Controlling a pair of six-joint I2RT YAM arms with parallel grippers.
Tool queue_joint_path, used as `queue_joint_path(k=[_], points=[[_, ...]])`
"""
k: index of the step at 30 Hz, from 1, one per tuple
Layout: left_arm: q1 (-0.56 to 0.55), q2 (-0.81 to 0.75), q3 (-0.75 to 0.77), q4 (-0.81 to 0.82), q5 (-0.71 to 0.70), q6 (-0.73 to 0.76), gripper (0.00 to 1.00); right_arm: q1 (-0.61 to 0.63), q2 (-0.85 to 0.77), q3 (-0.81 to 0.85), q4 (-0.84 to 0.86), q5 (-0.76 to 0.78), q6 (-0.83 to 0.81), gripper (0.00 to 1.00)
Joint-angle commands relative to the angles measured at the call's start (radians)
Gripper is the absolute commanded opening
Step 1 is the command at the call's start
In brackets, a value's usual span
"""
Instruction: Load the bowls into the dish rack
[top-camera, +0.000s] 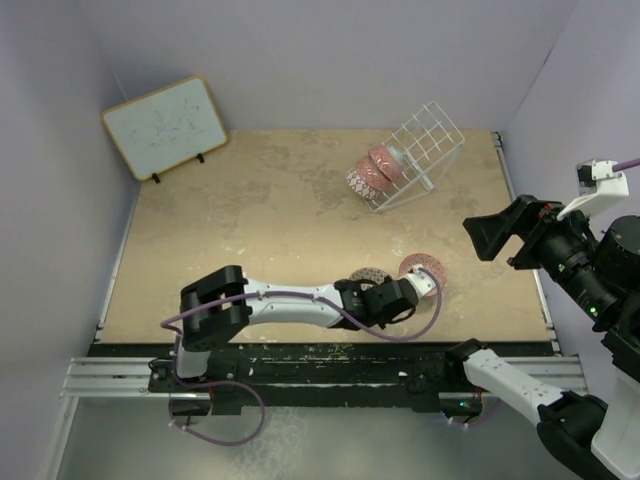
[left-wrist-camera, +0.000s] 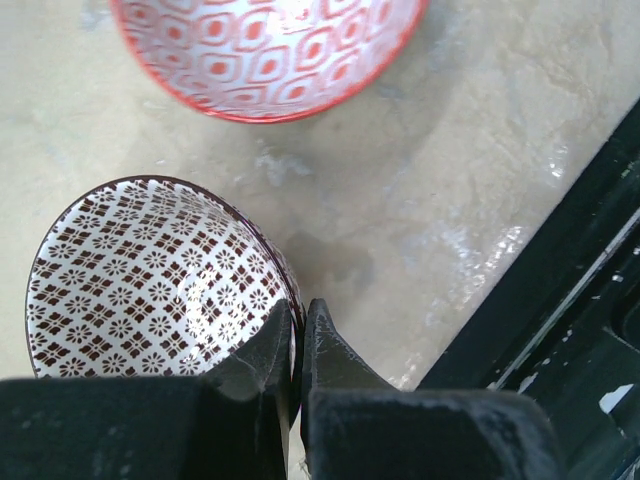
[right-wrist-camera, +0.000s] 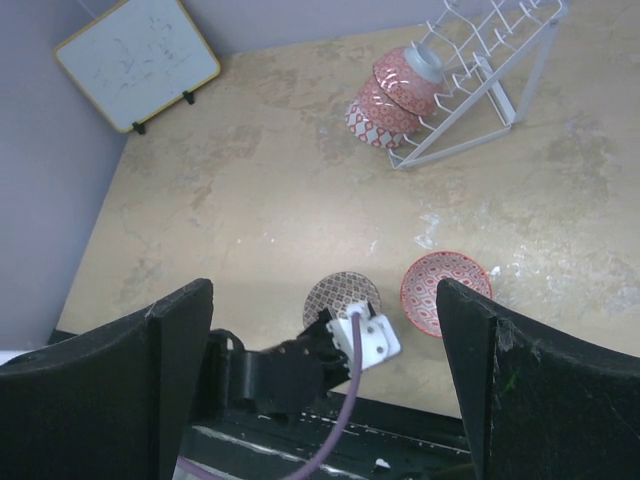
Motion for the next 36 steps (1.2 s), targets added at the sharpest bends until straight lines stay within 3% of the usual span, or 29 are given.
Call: queue_joint_path(k=[1, 8, 17, 25, 29, 36], points=[[0.066, -0.164, 0.067, -0.048, 0.005, -0.016, 0.0, 0.001, -0.011, 0.016, 0.014, 0.024, 0.006, 0.94], [0.203, -0.304, 0.087, 0.019, 0.171, -0.075, 0.0, 0.001, -0.018, 0.008, 0.019, 0.026, 0.008, 0.94], [0.426, -0.371, 0.078, 0.375, 0.541, -0.368, 0.0, 0.002, 0.013, 0.068, -0.005, 0.036, -0.005, 0.94], [0.567, -0.198, 0.193, 0.761, 0.804, -0.679, 0.0, 0.001, 0.063, 0.129, -0.017, 0.045, -0.032, 0.95], [0.599, -0.077, 0.313, 0.848, 0.84, -0.732, 0.0, 0.001, 0.083, 0.131, -0.016, 0.046, -0.039, 0.95], [0.648, 0.176, 0.457, 1.152, 0.837, -1.014, 0.0, 0.001, 0.105, 0.141, -0.017, 0.051, -0.039, 0.95]])
